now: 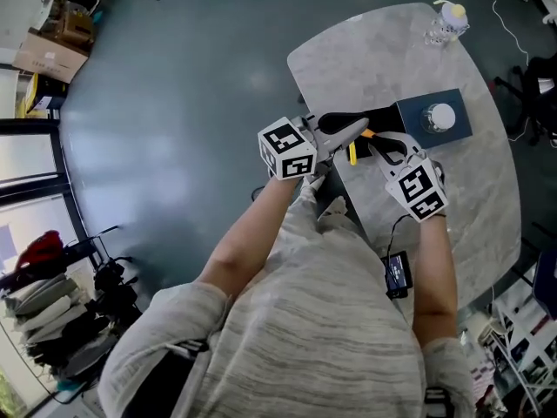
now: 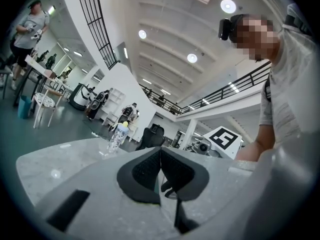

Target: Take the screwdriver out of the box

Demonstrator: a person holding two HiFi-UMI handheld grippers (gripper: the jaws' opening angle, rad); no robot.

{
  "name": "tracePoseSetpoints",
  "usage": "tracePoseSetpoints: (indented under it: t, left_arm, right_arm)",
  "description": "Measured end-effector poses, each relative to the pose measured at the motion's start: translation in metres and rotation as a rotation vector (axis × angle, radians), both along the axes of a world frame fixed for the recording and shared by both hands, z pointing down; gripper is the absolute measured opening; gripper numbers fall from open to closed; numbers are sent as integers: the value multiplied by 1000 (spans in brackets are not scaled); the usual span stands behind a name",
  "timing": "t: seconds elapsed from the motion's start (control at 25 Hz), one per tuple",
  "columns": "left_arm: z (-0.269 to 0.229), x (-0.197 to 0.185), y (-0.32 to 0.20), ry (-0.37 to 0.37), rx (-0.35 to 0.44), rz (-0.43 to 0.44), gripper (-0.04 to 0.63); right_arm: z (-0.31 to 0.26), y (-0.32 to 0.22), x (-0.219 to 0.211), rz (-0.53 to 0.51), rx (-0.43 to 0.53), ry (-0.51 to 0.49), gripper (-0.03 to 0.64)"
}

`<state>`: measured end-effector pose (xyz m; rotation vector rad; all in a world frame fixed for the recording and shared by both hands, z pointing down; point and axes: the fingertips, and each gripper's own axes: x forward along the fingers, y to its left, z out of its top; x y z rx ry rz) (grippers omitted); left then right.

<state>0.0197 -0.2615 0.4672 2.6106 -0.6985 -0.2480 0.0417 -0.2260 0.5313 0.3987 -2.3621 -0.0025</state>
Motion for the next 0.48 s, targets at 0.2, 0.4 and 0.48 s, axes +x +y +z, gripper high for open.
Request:
tracePoseSetpoints:
  t: [0.2,0.4,0.48]
  left_arm:
    - [13,-5,-10,19,-34,-1,17]
    - [23,-11,-21,35,-62,-11,17]
    - [26,-14,-25,42,-71,-14,17]
  right_arm:
    - [25,-5,-5,-44,-39,83,14]
    - [45,-13,-10,-80,-58,150,14]
    - [53,-16,-12,-94,-63,178,15]
